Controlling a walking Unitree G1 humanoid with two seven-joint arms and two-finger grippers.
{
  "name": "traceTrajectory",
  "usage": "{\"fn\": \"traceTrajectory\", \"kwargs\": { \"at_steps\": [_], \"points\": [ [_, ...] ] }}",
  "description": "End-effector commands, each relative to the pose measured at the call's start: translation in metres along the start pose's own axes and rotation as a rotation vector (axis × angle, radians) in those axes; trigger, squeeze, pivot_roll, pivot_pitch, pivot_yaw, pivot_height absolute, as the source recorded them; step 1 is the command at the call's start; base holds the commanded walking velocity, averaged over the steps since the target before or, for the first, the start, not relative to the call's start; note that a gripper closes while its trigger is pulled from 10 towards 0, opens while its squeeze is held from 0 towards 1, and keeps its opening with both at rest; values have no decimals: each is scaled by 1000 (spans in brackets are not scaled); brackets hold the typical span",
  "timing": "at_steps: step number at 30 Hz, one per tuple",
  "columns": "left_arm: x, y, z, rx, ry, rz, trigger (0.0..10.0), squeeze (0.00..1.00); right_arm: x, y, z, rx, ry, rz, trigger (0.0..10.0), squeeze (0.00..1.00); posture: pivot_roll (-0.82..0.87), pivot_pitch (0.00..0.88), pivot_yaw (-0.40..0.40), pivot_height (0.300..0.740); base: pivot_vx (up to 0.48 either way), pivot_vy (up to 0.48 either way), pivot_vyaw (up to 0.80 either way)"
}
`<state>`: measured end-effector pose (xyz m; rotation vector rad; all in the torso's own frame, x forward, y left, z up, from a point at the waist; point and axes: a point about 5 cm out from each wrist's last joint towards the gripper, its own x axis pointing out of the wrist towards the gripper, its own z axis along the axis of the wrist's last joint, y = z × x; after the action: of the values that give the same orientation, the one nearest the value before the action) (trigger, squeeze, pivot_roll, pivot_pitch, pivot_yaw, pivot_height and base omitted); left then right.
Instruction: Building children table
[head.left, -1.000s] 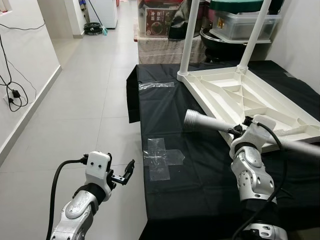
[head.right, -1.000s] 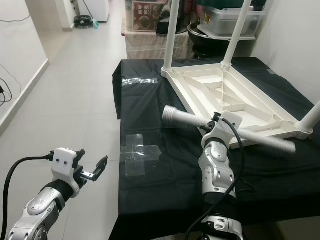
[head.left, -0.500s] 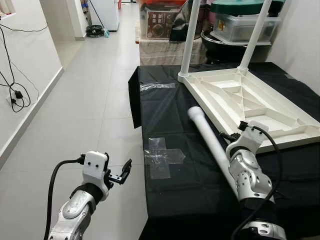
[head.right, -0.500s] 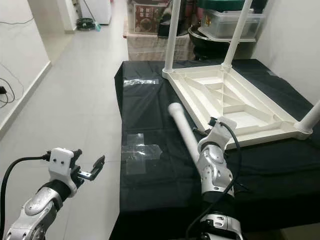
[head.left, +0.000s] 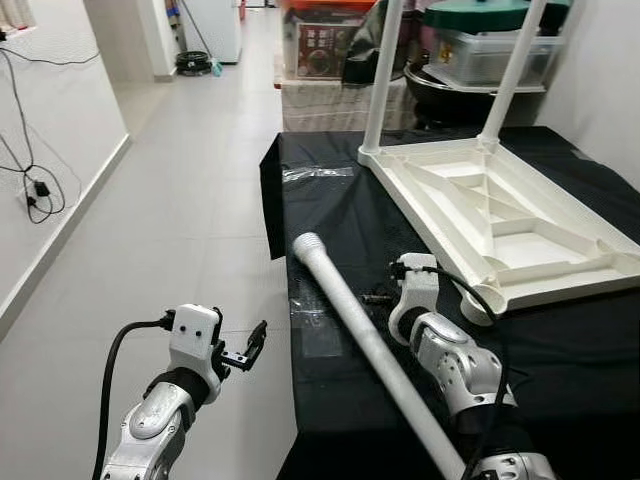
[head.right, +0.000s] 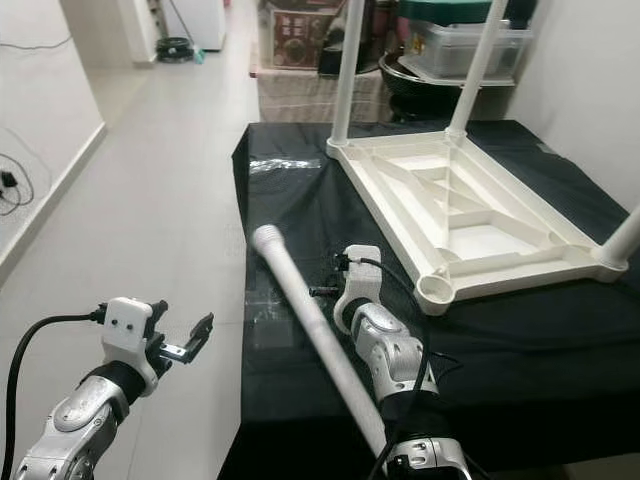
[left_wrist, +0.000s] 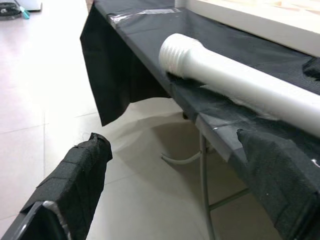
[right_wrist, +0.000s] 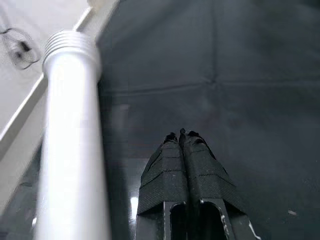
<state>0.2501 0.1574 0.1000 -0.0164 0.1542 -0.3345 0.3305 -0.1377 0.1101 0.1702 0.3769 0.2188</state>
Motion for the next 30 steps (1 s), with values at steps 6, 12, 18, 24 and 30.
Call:
{"fn": "traceTrajectory", "kwargs": {
  "at_steps": [6,12,18,24,30],
  "points": [
    [70,-5,-18,-71,187,-177,10000,0,6,-17,13,0,-31,-97,10000,0,59,0,-57,740,0,0,0],
    [101,-20,-13,-106,297,-299,10000,0,3,-27,37,-1,-111,-143,10000,0,-23,0,5,740,0,0,0],
    [110,-27,-22,-129,403,-300,10000,0,-16,-44,46,-14,-159,-212,10000,0,-93,0,58,740,0,0,0],
    [117,-33,-19,-183,383,-300,10000,0,-22,-55,33,-25,-126,-242,10000,0,-70,0,36,740,0,0,0],
    [117,-30,-20,-197,381,-289,10000,0,-17,-40,46,8,-156,-142,10000,0,-61,0,28,740,0,0,0]
  ]
}}
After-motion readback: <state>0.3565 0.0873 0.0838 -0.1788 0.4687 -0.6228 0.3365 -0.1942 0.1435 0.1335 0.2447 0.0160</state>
